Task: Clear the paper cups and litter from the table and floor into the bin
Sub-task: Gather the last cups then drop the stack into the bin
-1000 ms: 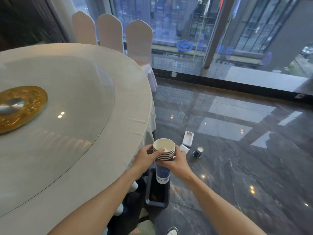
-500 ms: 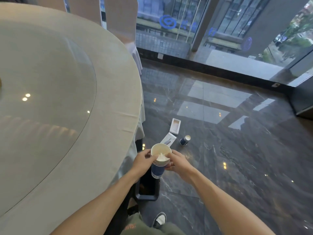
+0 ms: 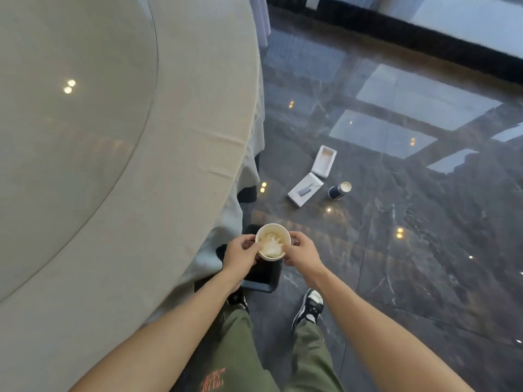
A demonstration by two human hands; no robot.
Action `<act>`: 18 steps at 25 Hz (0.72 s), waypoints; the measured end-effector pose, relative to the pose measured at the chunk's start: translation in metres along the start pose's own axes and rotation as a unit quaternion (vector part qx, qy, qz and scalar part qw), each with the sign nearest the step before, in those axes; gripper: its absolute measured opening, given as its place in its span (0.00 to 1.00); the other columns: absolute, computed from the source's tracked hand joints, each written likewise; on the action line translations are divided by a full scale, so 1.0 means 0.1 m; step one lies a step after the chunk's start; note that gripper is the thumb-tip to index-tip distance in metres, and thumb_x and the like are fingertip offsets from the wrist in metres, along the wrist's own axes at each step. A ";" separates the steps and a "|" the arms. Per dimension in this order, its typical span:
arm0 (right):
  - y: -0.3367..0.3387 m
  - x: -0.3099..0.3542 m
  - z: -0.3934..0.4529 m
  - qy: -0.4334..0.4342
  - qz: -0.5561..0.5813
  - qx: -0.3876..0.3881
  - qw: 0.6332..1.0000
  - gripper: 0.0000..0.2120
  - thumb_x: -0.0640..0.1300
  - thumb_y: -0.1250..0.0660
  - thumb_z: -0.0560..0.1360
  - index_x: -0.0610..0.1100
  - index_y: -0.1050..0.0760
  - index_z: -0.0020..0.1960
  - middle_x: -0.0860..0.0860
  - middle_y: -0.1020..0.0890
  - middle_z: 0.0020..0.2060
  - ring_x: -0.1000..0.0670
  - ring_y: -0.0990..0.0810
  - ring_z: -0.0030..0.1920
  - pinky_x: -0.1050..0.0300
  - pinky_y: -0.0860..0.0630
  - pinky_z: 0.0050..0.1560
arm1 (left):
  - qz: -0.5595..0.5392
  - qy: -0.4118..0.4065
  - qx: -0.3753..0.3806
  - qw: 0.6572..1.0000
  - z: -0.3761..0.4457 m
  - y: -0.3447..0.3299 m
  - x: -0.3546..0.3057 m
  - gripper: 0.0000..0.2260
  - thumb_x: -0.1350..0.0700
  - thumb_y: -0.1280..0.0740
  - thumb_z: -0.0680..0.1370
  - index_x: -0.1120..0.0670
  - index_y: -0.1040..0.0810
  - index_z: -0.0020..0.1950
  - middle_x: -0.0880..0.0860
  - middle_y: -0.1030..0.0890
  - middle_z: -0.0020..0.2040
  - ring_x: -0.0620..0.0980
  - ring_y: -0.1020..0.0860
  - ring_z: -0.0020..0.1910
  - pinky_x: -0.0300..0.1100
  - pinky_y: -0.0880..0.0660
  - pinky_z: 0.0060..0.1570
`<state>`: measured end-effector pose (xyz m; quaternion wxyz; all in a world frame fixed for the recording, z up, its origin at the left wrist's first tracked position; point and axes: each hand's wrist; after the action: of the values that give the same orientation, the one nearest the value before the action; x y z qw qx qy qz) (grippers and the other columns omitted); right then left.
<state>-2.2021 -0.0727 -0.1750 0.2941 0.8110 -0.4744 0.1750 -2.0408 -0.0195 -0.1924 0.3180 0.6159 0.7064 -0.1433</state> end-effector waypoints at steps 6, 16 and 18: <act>-0.41 -0.85 1.07 -0.058 -0.047 0.035 0.997 0.15 0.35 0.37 0.74 0.50 0.22 0.54 0.46 0.15 0.47 0.42 0.15 0.49 0.40 0.17 0.53 | -0.017 0.096 -0.061 0.993 0.79 -0.45 0.86 0.12 0.58 0.30 0.82 0.55 0.18 0.66 0.52 0.14 0.57 0.52 0.15 0.55 0.44 0.16 0.50; -0.94 -1.93 1.91 -0.164 -0.058 0.083 0.981 0.11 0.39 0.36 0.75 0.50 0.18 0.49 0.45 0.13 0.46 0.44 0.15 0.48 0.41 0.17 0.55 | 0.038 0.227 0.013 0.973 1.62 -0.73 1.91 0.09 0.57 0.32 0.75 0.53 0.15 0.52 0.56 0.16 0.51 0.54 0.17 0.48 0.49 0.18 0.49; -0.99 -1.96 1.95 -0.175 -0.048 0.095 0.979 0.10 0.38 0.37 0.75 0.45 0.18 0.51 0.42 0.14 0.44 0.45 0.18 0.42 0.42 0.18 0.51 | 0.044 0.249 0.018 0.967 1.68 -0.77 1.97 0.09 0.54 0.31 0.73 0.52 0.17 0.52 0.58 0.17 0.52 0.57 0.16 0.48 0.53 0.17 0.51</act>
<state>-2.2104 -0.0302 -0.4651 0.1359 0.8753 -0.4601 0.0600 -2.0768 0.0187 -0.4572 0.1267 0.6682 0.7330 0.0161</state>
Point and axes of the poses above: each hand's wrist, its own z-axis towards the middle knuckle, its own y-axis out of the back of the hand, x = y × z
